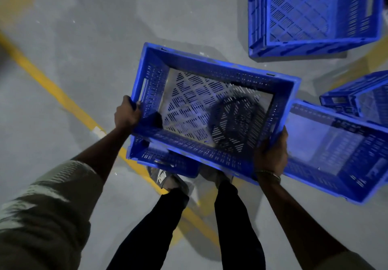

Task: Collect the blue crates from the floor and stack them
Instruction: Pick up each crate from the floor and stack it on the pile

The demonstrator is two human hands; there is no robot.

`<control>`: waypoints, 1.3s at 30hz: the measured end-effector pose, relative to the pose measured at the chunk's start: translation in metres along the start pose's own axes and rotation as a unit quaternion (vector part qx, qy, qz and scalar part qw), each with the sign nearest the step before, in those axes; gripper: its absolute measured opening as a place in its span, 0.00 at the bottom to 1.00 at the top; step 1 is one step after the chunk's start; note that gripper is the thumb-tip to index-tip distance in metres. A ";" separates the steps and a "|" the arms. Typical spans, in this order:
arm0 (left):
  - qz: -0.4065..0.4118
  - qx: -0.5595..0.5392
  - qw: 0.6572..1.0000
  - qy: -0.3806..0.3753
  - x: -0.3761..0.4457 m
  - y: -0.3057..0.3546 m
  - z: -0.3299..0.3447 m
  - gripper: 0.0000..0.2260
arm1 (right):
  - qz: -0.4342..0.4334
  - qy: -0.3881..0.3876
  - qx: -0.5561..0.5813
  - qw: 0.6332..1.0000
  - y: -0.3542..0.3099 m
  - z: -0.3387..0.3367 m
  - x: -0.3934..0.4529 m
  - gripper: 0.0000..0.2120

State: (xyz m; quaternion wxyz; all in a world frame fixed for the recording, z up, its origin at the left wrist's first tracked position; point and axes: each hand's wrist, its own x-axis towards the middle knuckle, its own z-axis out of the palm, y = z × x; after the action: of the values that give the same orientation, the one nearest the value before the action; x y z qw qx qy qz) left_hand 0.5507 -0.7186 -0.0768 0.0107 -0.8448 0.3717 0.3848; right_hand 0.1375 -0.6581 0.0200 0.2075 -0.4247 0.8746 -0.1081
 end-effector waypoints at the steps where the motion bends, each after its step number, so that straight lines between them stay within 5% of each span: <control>1: 0.007 0.005 1.000 -0.014 -0.002 -0.001 -0.004 0.16 | -0.006 -0.005 0.002 1.000 0.001 -0.003 0.001 0.31; 6: 0.013 -0.007 0.998 -0.064 -0.032 -0.004 -0.035 0.22 | 0.014 -0.048 -0.019 0.999 -0.001 -0.043 0.003 0.30; 14: -0.036 0.001 0.999 -0.040 -0.171 0.029 -0.119 0.24 | -0.025 -0.140 -0.009 0.990 -0.035 -0.166 0.004 0.30; 20: -0.087 -0.160 0.983 0.009 -0.286 0.045 -0.176 0.21 | -0.050 -0.217 -0.036 0.974 -0.065 -0.261 0.018 0.30; 30: -0.204 -0.294 0.928 0.107 -0.492 0.021 -0.185 0.24 | -0.187 -0.246 -0.068 0.949 -0.117 -0.376 -0.016 0.26; 35: -0.274 -0.345 0.889 0.127 -0.581 -0.027 -0.158 0.21 | -0.282 -0.282 -0.130 0.908 -0.150 -0.379 -0.052 0.27; 39: -0.356 -0.407 0.825 0.162 -0.660 -0.073 -0.123 0.21 | -0.374 -0.322 -0.170 0.853 -0.172 -0.358 -0.108 0.28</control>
State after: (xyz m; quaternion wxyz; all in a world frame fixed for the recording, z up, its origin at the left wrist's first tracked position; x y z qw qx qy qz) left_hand 0.3937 -0.2945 0.4240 -0.2582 -0.8963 -0.1494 0.3281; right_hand 0.1546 -0.6739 0.4307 0.3463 -0.7593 0.5388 0.1153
